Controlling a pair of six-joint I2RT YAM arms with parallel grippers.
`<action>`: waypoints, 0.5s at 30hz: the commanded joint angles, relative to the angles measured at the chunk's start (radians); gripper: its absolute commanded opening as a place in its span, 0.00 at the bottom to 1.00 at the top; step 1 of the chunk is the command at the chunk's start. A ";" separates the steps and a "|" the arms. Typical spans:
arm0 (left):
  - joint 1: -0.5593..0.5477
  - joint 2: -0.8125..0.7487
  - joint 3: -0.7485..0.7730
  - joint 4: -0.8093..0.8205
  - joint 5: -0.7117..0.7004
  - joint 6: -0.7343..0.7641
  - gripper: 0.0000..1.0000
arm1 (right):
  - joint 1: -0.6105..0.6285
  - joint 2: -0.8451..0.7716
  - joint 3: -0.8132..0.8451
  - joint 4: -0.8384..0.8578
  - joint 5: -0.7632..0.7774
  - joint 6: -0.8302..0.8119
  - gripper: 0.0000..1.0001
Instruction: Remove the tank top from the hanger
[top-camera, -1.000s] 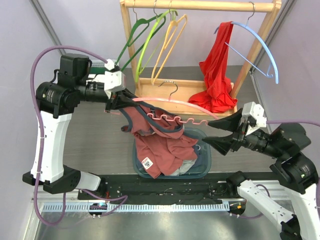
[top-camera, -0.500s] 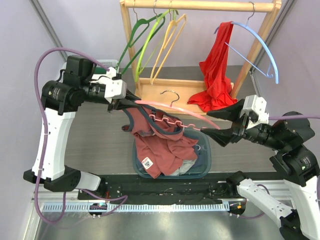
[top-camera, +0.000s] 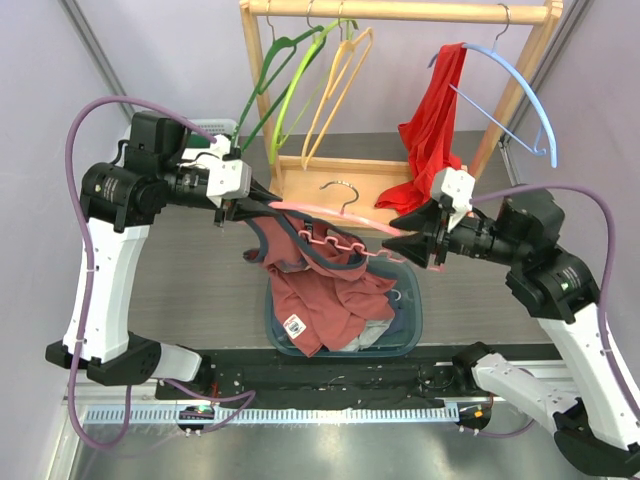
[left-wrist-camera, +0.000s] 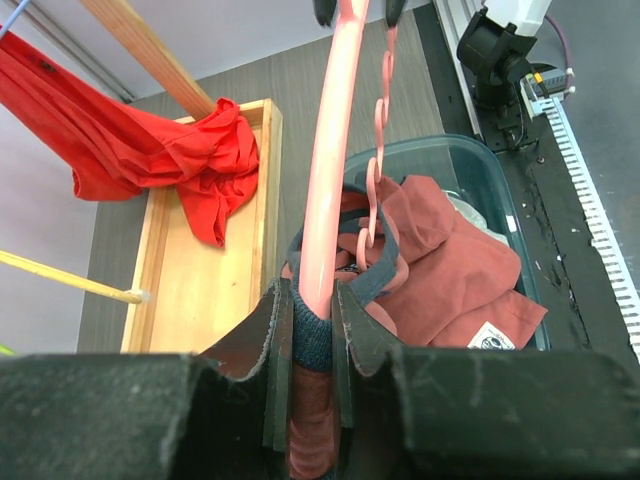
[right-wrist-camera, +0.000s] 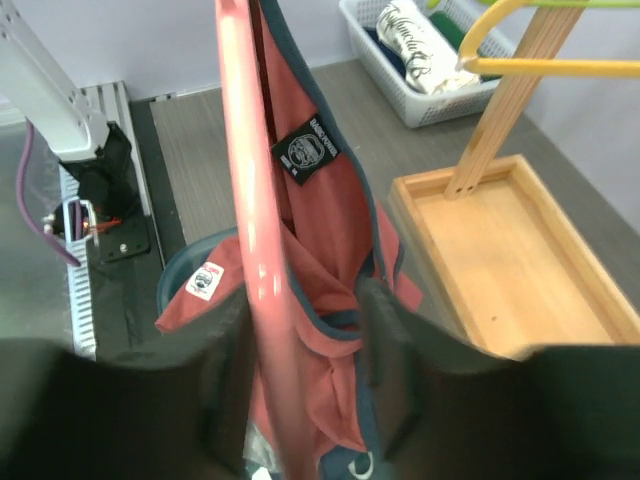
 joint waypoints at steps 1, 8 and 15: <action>0.004 -0.027 0.029 -0.287 0.065 -0.022 0.00 | -0.003 0.011 0.028 -0.044 -0.009 -0.032 0.36; 0.003 -0.030 0.012 -0.245 0.044 -0.089 0.05 | -0.003 -0.029 0.031 -0.033 0.019 0.016 0.01; 0.003 -0.041 0.003 -0.189 0.007 -0.160 1.00 | -0.005 -0.104 0.055 -0.122 0.037 0.013 0.01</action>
